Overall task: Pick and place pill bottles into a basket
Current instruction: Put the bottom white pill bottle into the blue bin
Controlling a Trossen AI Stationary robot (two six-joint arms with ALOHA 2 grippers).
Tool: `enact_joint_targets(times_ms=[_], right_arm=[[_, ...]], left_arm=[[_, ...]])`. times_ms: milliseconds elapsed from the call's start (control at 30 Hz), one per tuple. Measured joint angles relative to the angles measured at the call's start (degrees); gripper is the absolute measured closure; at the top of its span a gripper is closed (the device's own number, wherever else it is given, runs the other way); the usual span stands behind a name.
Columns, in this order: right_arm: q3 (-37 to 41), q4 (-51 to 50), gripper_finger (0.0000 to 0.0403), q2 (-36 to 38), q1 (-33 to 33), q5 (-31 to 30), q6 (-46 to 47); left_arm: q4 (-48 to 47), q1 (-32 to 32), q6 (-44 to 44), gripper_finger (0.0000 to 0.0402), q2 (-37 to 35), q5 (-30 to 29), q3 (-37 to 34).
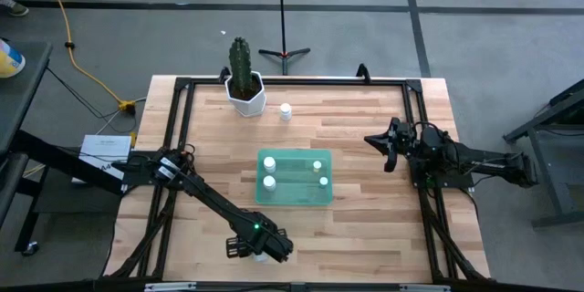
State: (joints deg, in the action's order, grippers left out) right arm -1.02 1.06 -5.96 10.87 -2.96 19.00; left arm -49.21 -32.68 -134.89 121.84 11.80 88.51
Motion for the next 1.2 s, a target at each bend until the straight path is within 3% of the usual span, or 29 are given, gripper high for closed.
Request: enact_joint_targets(times_ms=[233, 500, 767, 1200], right_arm=[[0.00, 0.00, 0.0402, -0.02, 0.00, 0.00, 0.00], [0.00, 0.00, 0.0402, -0.02, 0.00, -0.02, 0.00], [0.00, 0.00, 0.0402, -0.02, 0.00, -0.02, 0.33], [0.00, 0.00, 0.0402, -0.02, 0.02, 0.13, 0.46]], left_arm=[[-0.96, 0.10, 3.21, 0.0189, 0.04, -0.86, 0.02], [-1.27, 0.06, 15.09, 0.0189, -0.31, -3.39, -0.12], [0.10, 1.25, 28.88, 0.0190, -5.16, -11.53, -0.39], [10.75, 11.52, 63.37, 0.0191, -12.83, -25.73, -0.30]])
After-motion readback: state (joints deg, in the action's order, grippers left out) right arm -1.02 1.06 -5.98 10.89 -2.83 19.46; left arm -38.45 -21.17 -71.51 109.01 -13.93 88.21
